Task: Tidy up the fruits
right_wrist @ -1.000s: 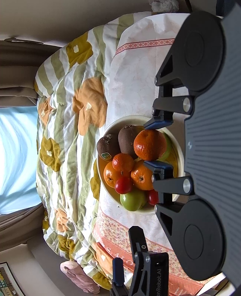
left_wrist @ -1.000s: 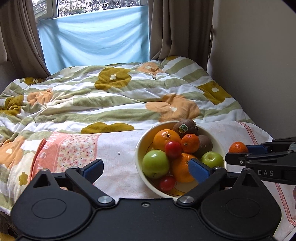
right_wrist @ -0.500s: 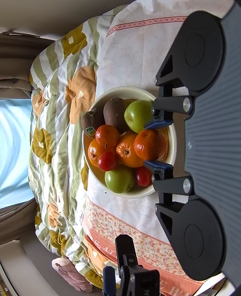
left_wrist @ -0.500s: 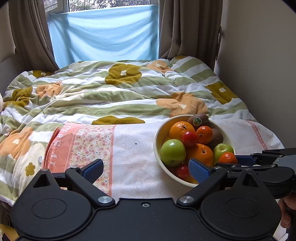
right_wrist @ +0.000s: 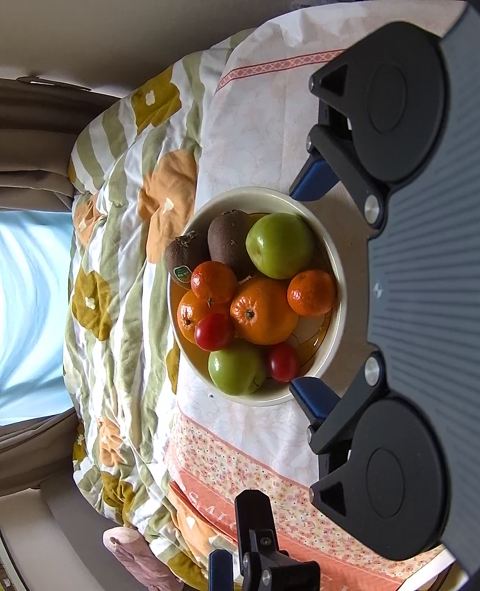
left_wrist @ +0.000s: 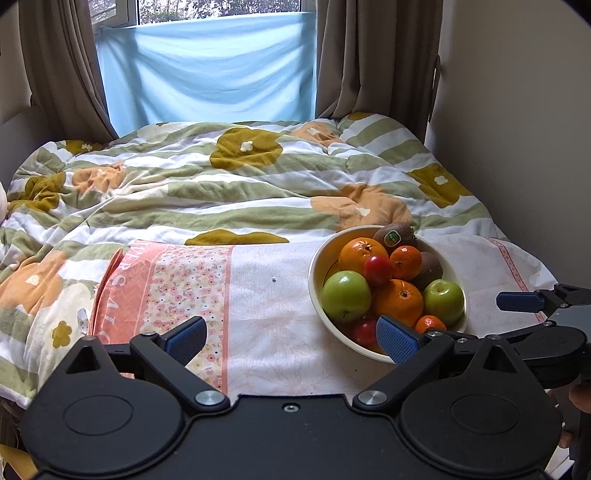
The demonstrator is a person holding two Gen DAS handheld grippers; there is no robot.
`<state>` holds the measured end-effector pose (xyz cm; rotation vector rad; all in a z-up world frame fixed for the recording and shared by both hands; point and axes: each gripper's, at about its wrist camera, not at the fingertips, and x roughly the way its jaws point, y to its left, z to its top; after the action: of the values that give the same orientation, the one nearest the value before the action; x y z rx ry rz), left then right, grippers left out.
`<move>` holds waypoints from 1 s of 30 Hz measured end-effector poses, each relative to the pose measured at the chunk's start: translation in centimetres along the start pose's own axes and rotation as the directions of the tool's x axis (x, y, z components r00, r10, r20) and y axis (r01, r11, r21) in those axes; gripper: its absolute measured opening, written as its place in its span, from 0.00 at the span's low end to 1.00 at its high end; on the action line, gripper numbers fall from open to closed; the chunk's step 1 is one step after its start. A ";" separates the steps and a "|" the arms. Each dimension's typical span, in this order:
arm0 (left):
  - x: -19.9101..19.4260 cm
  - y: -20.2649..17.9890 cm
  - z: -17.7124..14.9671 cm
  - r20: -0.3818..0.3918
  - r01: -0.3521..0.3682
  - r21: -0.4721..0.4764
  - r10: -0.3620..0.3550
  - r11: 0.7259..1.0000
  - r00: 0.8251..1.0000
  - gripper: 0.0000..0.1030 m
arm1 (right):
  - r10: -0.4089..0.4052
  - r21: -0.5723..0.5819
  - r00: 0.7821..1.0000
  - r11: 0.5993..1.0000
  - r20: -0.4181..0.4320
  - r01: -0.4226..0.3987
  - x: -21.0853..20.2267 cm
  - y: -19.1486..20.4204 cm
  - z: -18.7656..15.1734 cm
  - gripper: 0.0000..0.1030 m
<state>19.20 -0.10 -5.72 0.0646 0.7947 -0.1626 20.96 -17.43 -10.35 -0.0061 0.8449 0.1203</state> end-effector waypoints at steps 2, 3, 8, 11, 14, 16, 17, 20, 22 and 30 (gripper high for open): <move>-0.7 -0.1 0.1 0.014 -0.001 0.003 0.000 1.000 1.000 0.97 | -0.004 0.006 1.000 1.000 0.019 0.003 -1.0 0.0 0.1 1.00; -1.1 -0.1 0.2 0.021 -0.004 0.006 0.004 1.000 1.000 0.97 | -0.006 0.009 1.000 1.000 0.028 0.006 -1.6 0.0 0.2 1.00; -3.7 -0.4 0.3 0.063 -0.010 0.015 0.009 1.000 0.998 0.97 | -0.024 0.027 0.998 0.999 0.065 0.022 -5.1 -0.1 0.6 1.00; -5.6 -0.4 0.3 0.087 -0.011 0.011 0.010 1.000 0.996 0.97 | -0.042 0.040 0.996 0.998 0.084 0.039 -7.7 -0.2 0.8 1.00; -7.7 -0.6 0.2 0.120 -0.029 0.006 0.028 1.000 0.992 0.99 | -0.066 0.060 0.992 0.996 0.106 0.060 -10.7 -0.4 0.8 1.00; -9.0 -0.8 0.0 0.141 -0.053 0.011 0.051 0.999 0.989 1.00 | -0.085 0.057 0.990 0.995 0.114 0.079 -12.7 -0.4 0.5 1.00; -9.6 -0.9 -0.2 0.150 -0.063 0.014 0.060 0.998 0.987 1.00 | -0.097 0.054 0.988 0.994 0.117 0.091 -13.5 -0.3 0.4 1.00; -11.5 -0.9 -0.8 0.168 -0.055 0.012 0.053 0.998 0.984 1.00 | -0.120 0.049 0.986 0.992 0.118 0.115 -15.8 0.0 -0.3 1.00; -12.5 -1.0 -1.2 0.174 -0.051 0.012 0.048 0.999 0.984 1.00 | -0.130 0.060 0.985 0.990 0.116 0.124 -17.2 0.2 -1.0 1.00; -15.7 -1.1 -3.8 0.170 -0.056 0.024 0.051 0.998 0.984 1.00 | -0.165 0.099 0.980 0.983 0.111 0.154 -21.2 0.7 -4.1 1.00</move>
<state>5.52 1.17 2.84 0.0985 0.6202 -0.1266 3.89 -19.11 2.73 0.0177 0.7274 -0.0685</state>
